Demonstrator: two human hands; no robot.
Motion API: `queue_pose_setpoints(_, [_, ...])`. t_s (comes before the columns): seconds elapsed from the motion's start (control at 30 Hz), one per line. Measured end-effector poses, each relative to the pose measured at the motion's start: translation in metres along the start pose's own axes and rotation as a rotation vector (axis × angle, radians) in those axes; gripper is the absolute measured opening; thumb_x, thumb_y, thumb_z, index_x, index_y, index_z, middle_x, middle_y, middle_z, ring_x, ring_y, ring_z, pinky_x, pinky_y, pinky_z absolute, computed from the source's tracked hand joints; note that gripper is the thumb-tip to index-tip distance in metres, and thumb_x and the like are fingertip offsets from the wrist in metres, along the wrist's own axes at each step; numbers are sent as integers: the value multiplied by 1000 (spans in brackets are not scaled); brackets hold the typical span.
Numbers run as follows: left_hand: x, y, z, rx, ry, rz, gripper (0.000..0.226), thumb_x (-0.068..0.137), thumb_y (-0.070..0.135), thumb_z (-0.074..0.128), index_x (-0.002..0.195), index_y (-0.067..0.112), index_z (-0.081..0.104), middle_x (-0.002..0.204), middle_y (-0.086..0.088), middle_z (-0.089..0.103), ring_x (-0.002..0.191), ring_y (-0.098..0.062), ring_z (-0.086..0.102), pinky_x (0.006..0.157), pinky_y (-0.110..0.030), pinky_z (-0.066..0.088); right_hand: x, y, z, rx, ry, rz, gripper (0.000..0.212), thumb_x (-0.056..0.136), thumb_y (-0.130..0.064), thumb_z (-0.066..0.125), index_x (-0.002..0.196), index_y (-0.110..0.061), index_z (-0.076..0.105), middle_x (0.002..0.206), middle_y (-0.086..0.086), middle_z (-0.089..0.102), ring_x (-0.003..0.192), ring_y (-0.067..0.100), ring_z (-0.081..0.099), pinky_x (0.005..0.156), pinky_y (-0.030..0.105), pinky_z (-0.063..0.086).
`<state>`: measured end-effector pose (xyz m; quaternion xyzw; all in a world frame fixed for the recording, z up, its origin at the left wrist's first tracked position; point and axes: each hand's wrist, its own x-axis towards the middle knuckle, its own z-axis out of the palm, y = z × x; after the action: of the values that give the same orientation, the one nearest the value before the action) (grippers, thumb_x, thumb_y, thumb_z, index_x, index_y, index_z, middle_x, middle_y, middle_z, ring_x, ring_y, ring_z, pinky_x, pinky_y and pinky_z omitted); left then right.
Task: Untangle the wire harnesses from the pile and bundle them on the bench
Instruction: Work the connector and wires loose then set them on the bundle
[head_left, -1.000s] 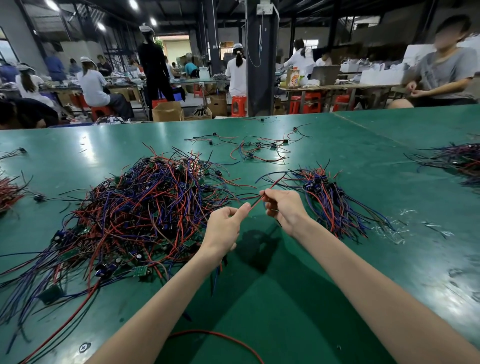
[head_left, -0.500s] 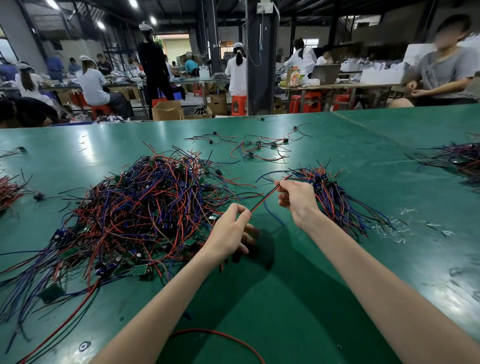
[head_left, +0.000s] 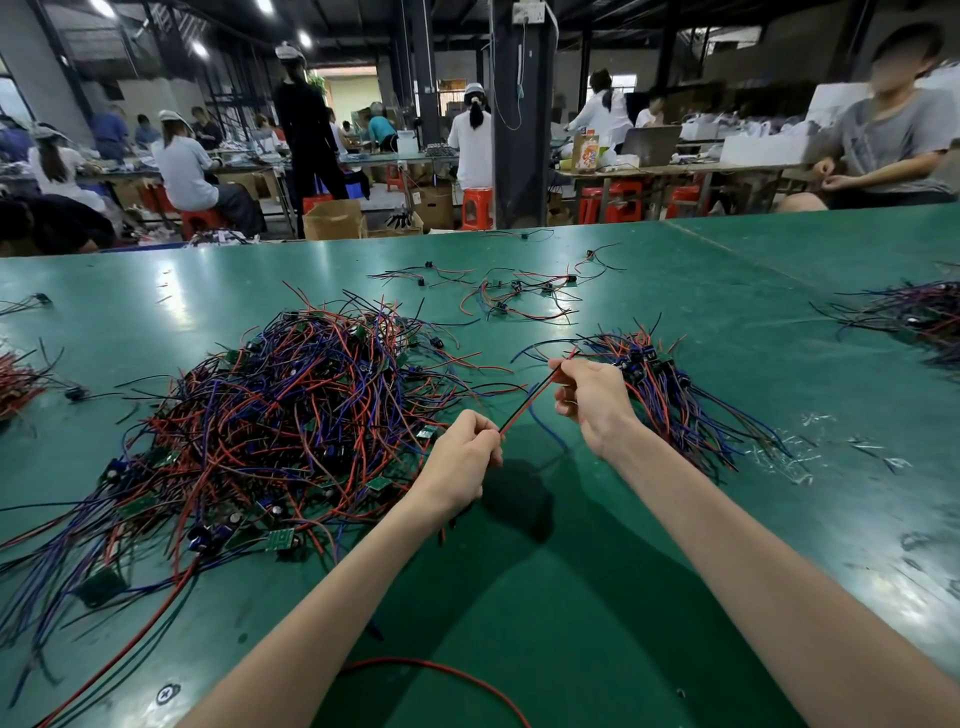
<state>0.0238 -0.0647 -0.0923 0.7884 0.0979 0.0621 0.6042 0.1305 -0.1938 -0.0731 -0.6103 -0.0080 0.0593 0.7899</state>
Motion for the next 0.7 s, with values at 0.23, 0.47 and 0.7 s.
queue_pose_setpoints(0.23, [3,-3,-1,89,61,25,23,93,12,41,76,16,56,51,9,49,47,-9,36,46,-30,24,-1,-2,3,177,13,121,24,97,-2,41,79,-6,56,70,9,64,36,6,44,35,16,33])
queue_pose_setpoints(0.47, [2,-4,-2,138,89,46,20,88,19,50,68,18,54,54,7,46,49,-14,35,47,-31,25,-1,-1,4,188,17,132,27,99,-1,34,82,-8,54,66,5,53,34,3,41,35,14,33])
queue_pose_setpoints(0.7, [0,-6,-3,105,160,96,20,89,18,55,70,13,54,56,5,44,50,-14,33,49,-31,26,-10,-4,3,242,-111,258,30,96,1,29,85,-7,55,76,9,61,42,7,51,41,17,44])
